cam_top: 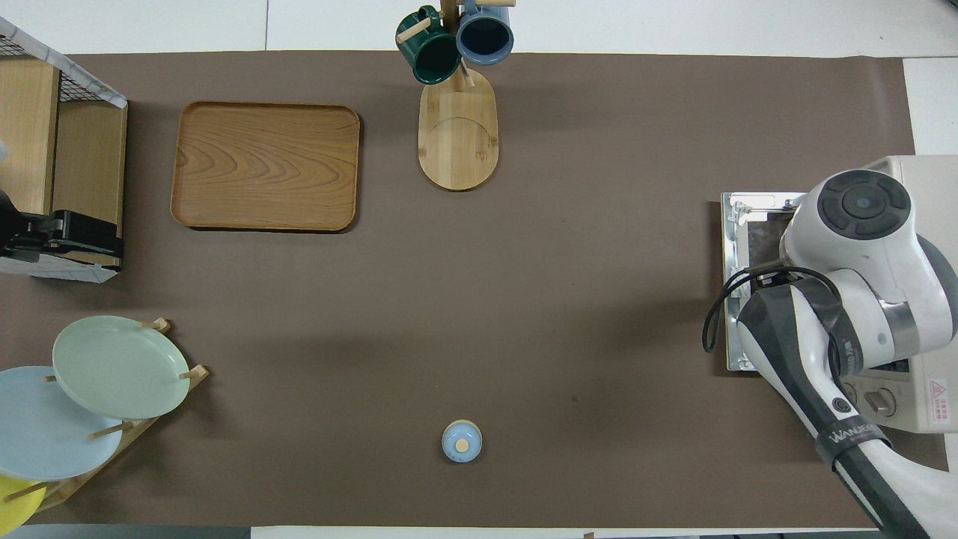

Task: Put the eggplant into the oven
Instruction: 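Release the eggplant inside the oven and withdraw the right gripper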

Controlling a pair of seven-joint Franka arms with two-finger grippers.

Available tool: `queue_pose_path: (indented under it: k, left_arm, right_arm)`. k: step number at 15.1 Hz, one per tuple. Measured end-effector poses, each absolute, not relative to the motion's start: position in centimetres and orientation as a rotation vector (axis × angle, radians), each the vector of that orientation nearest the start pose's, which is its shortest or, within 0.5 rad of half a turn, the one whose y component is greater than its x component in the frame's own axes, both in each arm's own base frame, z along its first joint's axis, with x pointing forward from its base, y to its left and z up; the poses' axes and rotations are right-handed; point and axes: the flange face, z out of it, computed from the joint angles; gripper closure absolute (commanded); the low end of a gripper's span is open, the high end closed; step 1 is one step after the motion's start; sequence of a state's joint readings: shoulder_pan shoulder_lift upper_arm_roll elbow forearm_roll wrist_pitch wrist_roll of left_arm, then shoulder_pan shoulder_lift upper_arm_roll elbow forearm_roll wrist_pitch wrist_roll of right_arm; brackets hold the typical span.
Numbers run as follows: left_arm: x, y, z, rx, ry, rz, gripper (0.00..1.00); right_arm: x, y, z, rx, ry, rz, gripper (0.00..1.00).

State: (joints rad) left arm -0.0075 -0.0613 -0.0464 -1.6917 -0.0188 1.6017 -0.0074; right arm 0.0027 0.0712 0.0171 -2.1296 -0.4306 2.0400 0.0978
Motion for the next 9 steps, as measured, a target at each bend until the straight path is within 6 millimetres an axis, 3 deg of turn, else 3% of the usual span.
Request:
queue_pose_path:
  k: [4, 7, 8, 9]
  left_arm:
    - [53.5, -3.2, 60.3, -3.155, 0.072, 0.046, 0.0]
    - [53.5, -3.2, 60.3, -3.155, 0.072, 0.046, 0.0]
    - [53.5, -3.2, 60.3, -3.155, 0.072, 0.046, 0.0]
    - [53.5, -3.2, 60.3, -3.155, 0.072, 0.046, 0.0]
  right_arm:
    - [53.5, -1.6, 36.4, -3.495, -0.261, 0.247, 0.29]
    - [53.6, -1.4, 36.9, -3.459, -0.252, 0.24, 0.28]
    - [53.6, -1.1, 37.6, -3.432, -0.24, 0.238, 0.3]
    - [53.8, -0.6, 38.7, -3.399, -0.211, 0.238, 0.48]
